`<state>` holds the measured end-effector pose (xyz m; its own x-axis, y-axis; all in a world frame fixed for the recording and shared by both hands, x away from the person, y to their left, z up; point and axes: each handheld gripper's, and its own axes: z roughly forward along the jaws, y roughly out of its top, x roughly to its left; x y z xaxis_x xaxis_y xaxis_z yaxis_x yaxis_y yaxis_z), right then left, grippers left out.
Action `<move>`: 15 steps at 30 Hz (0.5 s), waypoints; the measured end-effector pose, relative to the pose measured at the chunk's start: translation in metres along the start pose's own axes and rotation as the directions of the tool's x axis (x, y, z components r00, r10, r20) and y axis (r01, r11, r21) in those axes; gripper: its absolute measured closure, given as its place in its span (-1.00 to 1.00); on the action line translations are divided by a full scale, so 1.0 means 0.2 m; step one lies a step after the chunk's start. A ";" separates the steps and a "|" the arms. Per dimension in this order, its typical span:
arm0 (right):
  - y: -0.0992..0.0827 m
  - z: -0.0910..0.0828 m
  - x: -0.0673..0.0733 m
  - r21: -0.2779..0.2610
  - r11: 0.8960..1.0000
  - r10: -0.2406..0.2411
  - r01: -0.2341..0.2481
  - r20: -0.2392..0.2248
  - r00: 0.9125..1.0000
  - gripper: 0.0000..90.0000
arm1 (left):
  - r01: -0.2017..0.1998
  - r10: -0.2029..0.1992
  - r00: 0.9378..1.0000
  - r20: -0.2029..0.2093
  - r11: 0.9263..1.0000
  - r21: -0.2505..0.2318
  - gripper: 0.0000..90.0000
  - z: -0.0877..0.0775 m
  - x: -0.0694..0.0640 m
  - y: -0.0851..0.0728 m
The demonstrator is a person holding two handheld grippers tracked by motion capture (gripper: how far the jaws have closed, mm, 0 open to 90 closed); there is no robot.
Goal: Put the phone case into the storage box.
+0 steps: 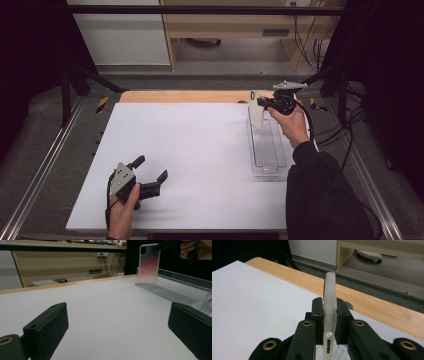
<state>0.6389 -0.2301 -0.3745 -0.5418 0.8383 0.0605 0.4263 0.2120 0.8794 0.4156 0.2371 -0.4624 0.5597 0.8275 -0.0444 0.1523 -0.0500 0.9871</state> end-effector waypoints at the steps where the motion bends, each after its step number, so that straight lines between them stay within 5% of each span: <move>1: 0.00 0.00 0.00 0.003 1.000 -0.002 0.002 0.000 1.000 0.80 | -0.003 0.003 1.000 0.000 1.000 0.003 -0.95 0.00 0.00 0.00; 15: -0.02 0.02 -0.01 0.016 1.000 0.005 -0.005 0.003 1.000 0.80 | 0.000 0.000 1.000 -0.001 1.000 -0.004 -0.95 0.00 0.00 0.00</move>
<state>0.6421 -0.2308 -0.3797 -0.5375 0.8408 0.0634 0.4403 0.2157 0.8715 0.4153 0.2378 -0.4619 0.5589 0.8281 -0.0442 0.1493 -0.0480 0.9876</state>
